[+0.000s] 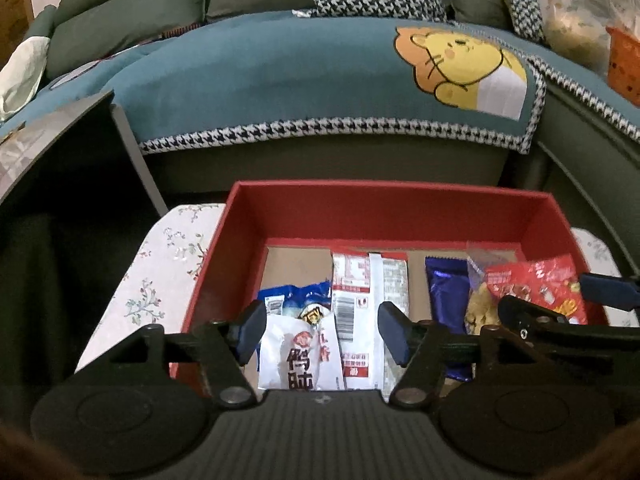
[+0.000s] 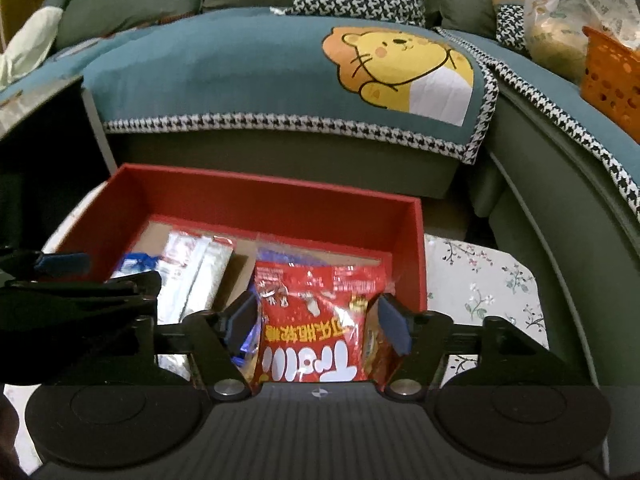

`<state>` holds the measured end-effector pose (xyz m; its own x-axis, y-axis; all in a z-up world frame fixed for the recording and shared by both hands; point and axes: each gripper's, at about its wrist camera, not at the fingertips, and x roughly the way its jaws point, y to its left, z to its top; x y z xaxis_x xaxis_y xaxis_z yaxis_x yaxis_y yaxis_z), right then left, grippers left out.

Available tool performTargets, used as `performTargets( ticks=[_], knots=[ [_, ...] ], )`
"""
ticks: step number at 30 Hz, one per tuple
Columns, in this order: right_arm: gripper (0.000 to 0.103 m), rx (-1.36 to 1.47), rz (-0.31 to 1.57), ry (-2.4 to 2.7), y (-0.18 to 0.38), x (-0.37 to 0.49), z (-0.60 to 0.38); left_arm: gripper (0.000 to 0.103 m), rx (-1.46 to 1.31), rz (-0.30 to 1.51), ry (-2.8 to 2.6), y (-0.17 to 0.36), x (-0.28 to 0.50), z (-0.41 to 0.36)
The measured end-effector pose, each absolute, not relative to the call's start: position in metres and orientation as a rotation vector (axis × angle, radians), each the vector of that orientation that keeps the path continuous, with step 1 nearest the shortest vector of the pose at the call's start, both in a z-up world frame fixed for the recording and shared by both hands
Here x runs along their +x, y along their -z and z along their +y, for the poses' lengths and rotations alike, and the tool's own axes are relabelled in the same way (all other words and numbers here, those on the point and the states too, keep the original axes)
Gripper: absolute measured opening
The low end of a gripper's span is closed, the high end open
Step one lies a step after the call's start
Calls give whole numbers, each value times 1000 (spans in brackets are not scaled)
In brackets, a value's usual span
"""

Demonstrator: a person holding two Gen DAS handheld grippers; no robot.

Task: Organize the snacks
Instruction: 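Lower and open left tool in box while right tool releases Trolli bag inside, then move left tool to gold foil packet while right tool approaches round steamed-cake bag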

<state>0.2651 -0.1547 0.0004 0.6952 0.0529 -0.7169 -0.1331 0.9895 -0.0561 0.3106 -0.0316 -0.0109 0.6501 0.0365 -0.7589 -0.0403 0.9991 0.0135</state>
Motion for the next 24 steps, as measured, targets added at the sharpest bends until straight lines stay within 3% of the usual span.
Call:
performTargets(
  ticks=[13,24],
  knots=[
    [80,-126,754,-114,-29,229,-156,92,-55,867,23,-11,272,-20],
    [81,-117,835,-110,-24,186,-181,92,-93,1006,128,8,241,-16]
  ],
)
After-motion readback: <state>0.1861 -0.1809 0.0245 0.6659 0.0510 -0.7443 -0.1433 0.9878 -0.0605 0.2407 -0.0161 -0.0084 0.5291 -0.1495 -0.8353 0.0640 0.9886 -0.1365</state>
